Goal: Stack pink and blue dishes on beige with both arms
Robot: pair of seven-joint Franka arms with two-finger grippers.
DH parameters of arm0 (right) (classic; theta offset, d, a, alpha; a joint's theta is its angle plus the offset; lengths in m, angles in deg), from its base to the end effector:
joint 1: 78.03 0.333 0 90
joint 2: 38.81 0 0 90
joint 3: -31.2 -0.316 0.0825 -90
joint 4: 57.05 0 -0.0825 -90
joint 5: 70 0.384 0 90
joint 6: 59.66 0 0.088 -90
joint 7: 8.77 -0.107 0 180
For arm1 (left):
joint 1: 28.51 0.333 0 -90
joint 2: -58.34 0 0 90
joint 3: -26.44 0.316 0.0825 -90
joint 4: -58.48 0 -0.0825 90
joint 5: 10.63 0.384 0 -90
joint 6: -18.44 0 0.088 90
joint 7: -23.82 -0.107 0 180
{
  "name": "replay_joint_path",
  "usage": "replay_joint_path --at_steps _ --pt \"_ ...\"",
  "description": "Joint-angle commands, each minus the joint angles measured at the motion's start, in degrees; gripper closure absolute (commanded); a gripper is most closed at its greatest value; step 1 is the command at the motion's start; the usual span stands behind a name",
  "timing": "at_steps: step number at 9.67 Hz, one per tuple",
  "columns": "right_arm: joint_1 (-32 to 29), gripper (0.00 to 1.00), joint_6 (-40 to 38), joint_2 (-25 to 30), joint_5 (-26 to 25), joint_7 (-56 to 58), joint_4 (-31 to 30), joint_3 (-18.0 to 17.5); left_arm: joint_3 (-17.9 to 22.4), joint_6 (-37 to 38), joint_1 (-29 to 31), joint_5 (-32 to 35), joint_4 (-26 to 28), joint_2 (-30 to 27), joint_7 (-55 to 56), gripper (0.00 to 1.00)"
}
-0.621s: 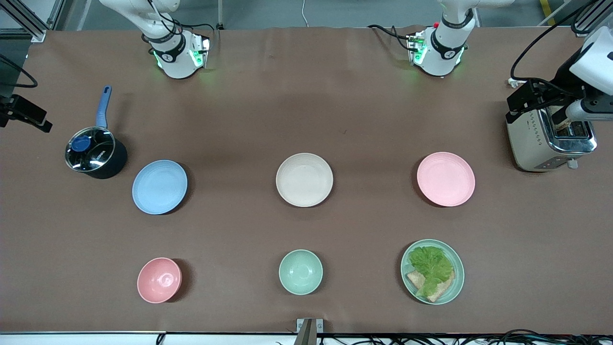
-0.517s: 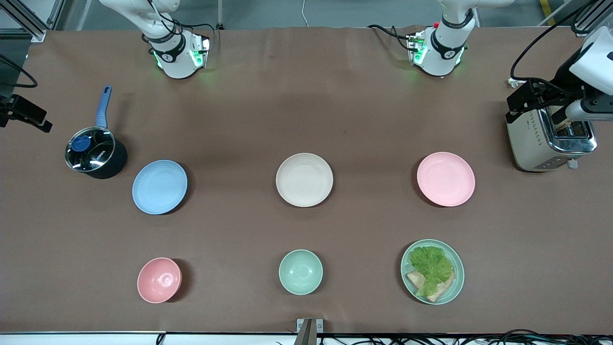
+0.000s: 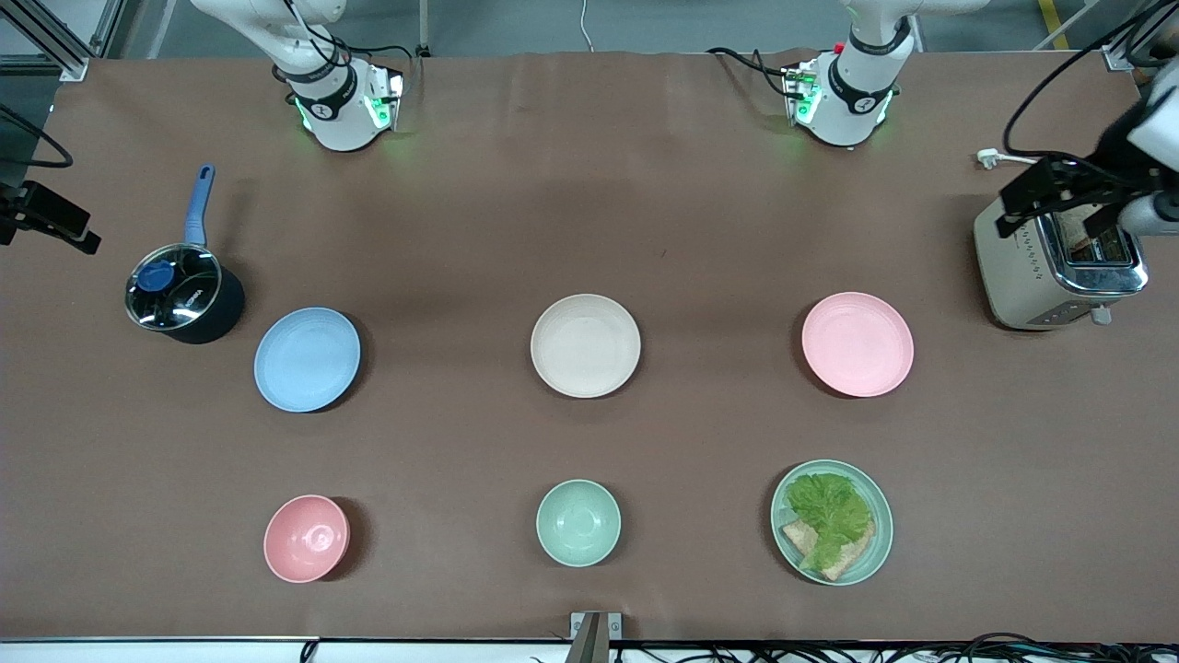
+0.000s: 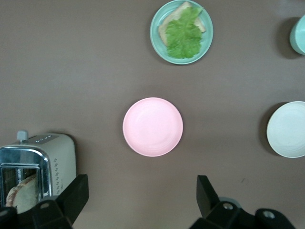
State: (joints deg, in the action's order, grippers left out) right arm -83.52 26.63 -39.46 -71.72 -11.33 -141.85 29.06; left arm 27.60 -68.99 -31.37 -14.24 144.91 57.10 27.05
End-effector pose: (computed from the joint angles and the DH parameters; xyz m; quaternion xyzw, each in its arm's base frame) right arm 0.5507 -0.0358 0.6551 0.9985 -0.0526 0.0072 0.0148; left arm 0.5430 -0.0230 0.6619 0.9992 0.0113 0.0182 0.0325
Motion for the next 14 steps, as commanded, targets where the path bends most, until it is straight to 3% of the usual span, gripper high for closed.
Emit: replay_joint_path --at_steps 1,2,4,5,8,10,11,12,14 --pt "0.31 0.0 0.54 -2.07 -1.27 0.8 -0.45 0.3 7.5 0.51 0.14 -6.56 2.6 2.45 -6.44 0.0" --pt "-0.91 0.0 0.63 -3.64 2.13 0.89 -1.67 0.65 9.89 -0.01 0.32 -9.2 3.12 5.08 -8.22 0.0" --pt "-1.99 0.0 5.0 -7.24 9.17 6.48 -5.61 5.8 10.35 -3.69 1.28 -11.16 4.26 11.93 -15.13 0.0" --pt "-2.24 0.0 9.29 -7.96 11.54 9.65 -9.9 7.14 10.35 -8.49 1.72 -12.73 7.66 13.53 -18.4 0.0" --pt "-2.6 0.0 30.97 -10.93 17.97 21.16 -27.12 10.75 10.35 -22.21 1.72 -13.53 17.17 19.23 -27.28 0.0" --pt "-2.6 0.0 43.64 -14.63 23.84 28.46 -34.69 10.84 10.35 -24.96 1.73 -14.23 16.84 27.47 -33.26 0.15" --pt "-2.51 0.0 47.44 -17.86 26.74 31.19 -36.12 10.76 10.18 -29.33 1.46 -14.93 18.06 29.87 -34.07 0.16" --pt "-2.42 0.0 47.83 -20.68 31.9 35.48 -36.13 10.76 9.92 -31.98 1.37 -15.03 20.33 30.68 -34.34 0.18" --pt "-2.51 0.04 49.14 -24.38 39.84 44.71 -36.4 10.76 9.74 -32.98 1.64 -18.16 23.77 31.21 -35.56 0.33"
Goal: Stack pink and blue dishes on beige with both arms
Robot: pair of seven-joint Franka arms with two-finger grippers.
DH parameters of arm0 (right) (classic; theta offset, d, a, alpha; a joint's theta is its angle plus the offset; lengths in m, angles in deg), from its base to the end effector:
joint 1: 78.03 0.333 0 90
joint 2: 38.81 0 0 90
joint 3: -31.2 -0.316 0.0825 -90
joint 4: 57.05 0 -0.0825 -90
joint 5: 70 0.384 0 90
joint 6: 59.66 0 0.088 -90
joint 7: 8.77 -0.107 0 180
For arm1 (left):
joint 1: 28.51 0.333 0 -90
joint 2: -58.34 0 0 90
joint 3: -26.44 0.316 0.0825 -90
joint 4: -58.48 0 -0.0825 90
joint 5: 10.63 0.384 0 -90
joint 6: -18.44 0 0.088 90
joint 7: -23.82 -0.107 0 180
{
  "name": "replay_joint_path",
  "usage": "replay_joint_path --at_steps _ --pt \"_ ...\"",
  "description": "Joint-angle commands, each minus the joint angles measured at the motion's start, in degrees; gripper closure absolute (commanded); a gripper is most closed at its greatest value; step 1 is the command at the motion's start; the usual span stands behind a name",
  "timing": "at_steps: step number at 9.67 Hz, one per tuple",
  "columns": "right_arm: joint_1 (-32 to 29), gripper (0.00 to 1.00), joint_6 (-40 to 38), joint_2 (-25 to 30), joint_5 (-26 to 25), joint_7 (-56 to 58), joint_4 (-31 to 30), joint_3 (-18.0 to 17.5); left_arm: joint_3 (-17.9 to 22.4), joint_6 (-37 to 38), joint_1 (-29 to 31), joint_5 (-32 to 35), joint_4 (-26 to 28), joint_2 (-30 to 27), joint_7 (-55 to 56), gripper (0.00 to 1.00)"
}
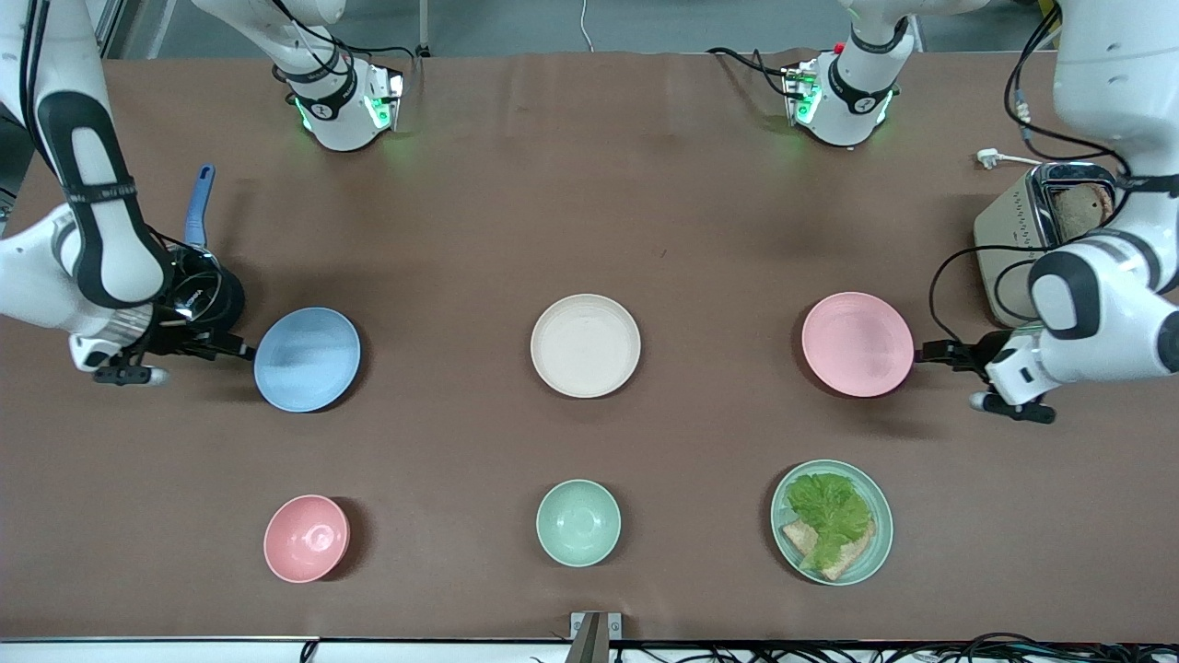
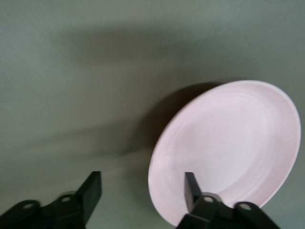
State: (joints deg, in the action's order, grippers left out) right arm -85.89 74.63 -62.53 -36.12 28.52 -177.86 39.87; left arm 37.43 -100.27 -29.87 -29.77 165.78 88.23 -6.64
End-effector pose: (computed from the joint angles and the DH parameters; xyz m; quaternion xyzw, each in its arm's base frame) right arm 0.5418 -0.1526 0.2069 -0.9831 0.0408 -0.0034 0.1783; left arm 0.5977 0.0802 0.2165 0.9817 -0.0821 -0.1129 0.1297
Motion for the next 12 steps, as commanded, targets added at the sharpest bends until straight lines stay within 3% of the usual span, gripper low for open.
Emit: replay_joint_path --at_steps 1,2,3,5,6,7,8,9,10,12 --pt "-0.14 0.09 1.58 -1.68 4.97 5.94 -0.91 -0.06 -0.01 -1.7 0.13 -3.97 3.52 0.68 -2.84 0.38" --pt "-0.05 0.14 1.5 -1.68 5.06 5.95 -1.44 -0.06 -0.01 -1.88 0.13 -5.02 3.87 1.04 -2.85 0.58" --pt "-0.22 0.22 1.59 -2.03 5.15 5.95 -1.79 -0.06 -0.1 -2.31 -0.04 -6.51 3.97 1.65 -2.94 0.67" --pt "0.12 0.36 1.41 -2.39 7.59 5.95 -2.58 -0.06 -0.19 -5.55 -0.31 -6.53 5.45 2.01 -2.94 0.69" --pt "0.21 0.39 1.15 -2.47 8.13 5.95 -2.68 -0.06 -0.19 -5.66 -0.31 -6.53 5.46 2.18 -3.03 0.76" --pt "0.13 0.45 1.15 -2.48 8.14 6.04 -2.68 -0.06 -0.36 -5.66 -0.4 -6.53 5.2 1.83 -3.55 0.92" --pt "0.04 0.57 1.06 -2.74 8.22 6.04 -2.68 -0.06 -1.41 -5.66 -0.31 -6.53 4.85 1.4 -3.64 1.0" --pt "-0.22 0.9 0.63 -2.83 8.23 5.86 -2.5 -0.15 -1.85 -5.66 -0.13 -6.53 4.76 0.78 -3.55 1.0" --pt "-0.57 0.99 -1.82 -2.74 8.31 5.86 -1.63 -0.06 -2.03 -5.14 -0.22 -6.53 4.76 -1.05 -3.29 1.0" --pt "-0.49 0.99 -6.47 -2.56 8.23 5.08 0.74 0.47 -6.32 -1.46 -0.04 -6.62 4.67 -6.58 -0.5 1.0"
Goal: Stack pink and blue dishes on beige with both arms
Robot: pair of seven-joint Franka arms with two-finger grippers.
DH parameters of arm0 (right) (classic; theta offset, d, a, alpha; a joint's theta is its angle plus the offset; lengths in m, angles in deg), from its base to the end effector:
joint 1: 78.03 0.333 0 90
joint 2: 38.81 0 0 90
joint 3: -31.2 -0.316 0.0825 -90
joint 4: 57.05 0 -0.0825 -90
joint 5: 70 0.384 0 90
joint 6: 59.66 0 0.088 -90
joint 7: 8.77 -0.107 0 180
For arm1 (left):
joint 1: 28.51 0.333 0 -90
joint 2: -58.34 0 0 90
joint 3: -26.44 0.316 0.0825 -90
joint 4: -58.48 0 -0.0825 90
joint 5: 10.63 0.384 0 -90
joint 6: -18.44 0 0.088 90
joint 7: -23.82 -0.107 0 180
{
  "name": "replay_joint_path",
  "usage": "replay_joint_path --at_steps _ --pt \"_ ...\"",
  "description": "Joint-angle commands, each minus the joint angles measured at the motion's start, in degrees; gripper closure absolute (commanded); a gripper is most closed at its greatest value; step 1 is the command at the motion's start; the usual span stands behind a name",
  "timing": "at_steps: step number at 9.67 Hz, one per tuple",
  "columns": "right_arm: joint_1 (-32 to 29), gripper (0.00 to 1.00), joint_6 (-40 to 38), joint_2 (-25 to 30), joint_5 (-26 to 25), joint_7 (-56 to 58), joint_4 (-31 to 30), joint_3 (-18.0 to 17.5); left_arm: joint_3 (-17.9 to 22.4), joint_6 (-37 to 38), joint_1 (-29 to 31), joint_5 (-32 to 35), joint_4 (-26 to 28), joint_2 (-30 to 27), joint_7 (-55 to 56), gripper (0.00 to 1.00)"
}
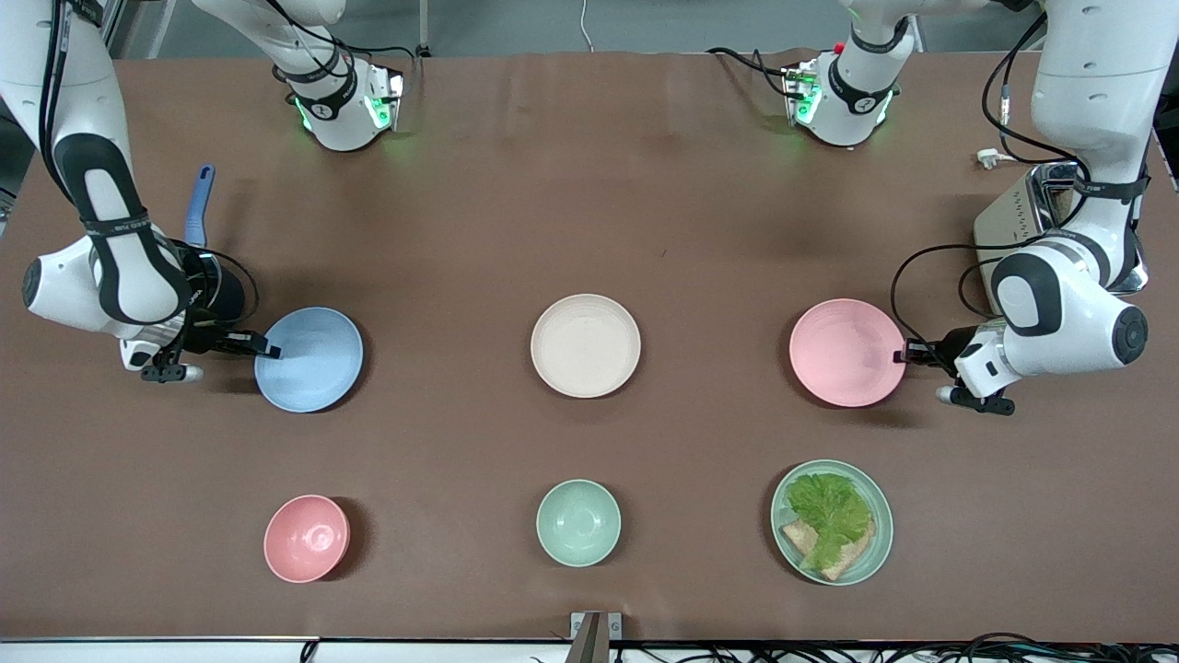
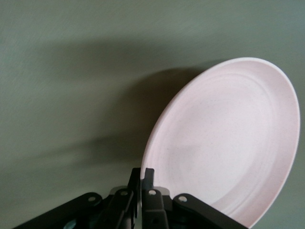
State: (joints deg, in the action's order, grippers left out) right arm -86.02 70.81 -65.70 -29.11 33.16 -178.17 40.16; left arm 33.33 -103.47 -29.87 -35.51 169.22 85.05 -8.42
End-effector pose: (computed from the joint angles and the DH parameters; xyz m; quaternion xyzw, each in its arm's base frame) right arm 0.5275 -0.1464 0.1721 -0.9704 0.0524 0.0199 0.2349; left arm 0.5946 0.0369 0.2281 0.9775 -0.0937 -0.0759 0.1729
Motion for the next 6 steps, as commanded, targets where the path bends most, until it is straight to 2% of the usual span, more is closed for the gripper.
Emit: replay_joint_path --at_steps 1,3,5,6 --pt "-0.19 0.99 -4.51 1.3 1.12 0.18 2.62 1.4 -5.98 1.85 0.05 -0.87 1.14 -4.72 4.52 1.0" --pt "0.42 0.99 -13.19 3.23 -0.1 -2.44 7.71 4.83 -14.59 0.02 -0.48 0.0 1.05 -4.73 16.88 0.99" --pt "0.43 0.99 -20.66 5.87 -8.16 -13.12 13.77 5.02 -22.42 -0.34 0.05 0.1 -2.36 -5.61 28.66 0.98" --pt "0.69 0.99 -24.97 6.66 -9.24 -18.49 17.46 4.75 -25.58 -0.34 -0.04 0.01 -3.42 -5.53 32.03 0.98"
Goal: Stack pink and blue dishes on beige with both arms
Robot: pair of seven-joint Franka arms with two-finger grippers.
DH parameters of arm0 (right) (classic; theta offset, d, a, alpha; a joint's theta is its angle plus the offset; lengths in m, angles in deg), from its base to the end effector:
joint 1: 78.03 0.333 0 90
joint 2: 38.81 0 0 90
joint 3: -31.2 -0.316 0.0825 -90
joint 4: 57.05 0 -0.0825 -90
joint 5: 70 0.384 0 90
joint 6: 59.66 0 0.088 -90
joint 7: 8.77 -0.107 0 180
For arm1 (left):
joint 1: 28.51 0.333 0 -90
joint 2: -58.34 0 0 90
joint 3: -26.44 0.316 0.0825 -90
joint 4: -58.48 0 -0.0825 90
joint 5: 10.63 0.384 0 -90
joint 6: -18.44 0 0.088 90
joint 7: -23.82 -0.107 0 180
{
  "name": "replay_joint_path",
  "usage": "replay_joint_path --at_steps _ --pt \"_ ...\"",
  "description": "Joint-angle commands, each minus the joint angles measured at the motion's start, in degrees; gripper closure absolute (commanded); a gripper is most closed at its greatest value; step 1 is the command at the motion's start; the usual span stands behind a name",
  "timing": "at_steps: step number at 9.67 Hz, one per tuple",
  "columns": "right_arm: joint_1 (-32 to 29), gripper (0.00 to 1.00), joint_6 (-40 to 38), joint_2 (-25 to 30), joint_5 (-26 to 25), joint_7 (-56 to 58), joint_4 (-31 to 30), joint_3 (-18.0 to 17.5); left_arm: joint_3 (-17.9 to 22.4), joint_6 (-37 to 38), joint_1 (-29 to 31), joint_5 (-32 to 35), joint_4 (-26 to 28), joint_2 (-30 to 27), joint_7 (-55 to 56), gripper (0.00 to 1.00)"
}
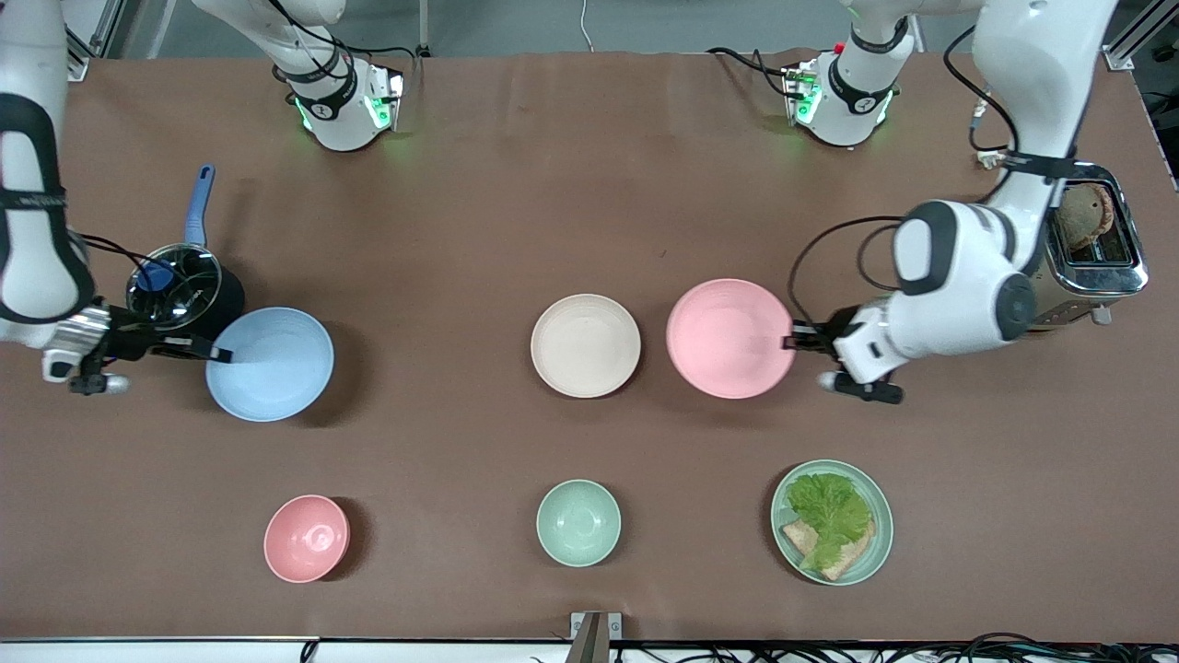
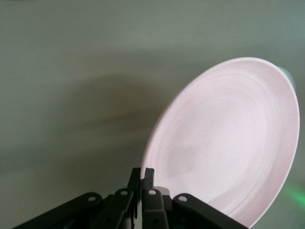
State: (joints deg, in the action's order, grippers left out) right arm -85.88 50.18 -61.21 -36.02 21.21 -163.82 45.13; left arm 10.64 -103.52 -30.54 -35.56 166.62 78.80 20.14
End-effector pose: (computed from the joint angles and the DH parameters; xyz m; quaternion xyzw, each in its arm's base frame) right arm 0.5759 -0.1794 0.2972 -0.9633 0.0724 0.0440 0.2549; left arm 0.5848 -0.1982 0.3214 0.9717 -0.0532 -0.0816 0.2153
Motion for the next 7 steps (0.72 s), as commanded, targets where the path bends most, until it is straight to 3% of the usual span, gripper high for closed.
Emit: replay_joint_path --at_steps 1,3,5,7 --pt "1.6 0.99 -8.47 2.53 -3.29 -11.91 6.45 -0.39 -5.8 -1.25 -0.25 0.06 -1.18 1.59 7.07 0.98" --pt "3.97 0.99 -10.26 4.98 -8.11 -21.93 9.9 -2.57 -7.58 -9.03 -4.45 0.06 -1.18 6.76 11.48 0.94" --pt "3.37 0.99 -10.18 7.27 -10.67 -33.35 10.18 -9.85 -7.32 -18.44 -10.86 0.41 -1.01 12.29 16.14 0.94" --pt "3.45 0.99 -9.66 7.46 -10.68 -38.84 9.3 -15.74 -7.41 -21.82 -12.38 6.61 -1.1 14.33 22.97 0.94"
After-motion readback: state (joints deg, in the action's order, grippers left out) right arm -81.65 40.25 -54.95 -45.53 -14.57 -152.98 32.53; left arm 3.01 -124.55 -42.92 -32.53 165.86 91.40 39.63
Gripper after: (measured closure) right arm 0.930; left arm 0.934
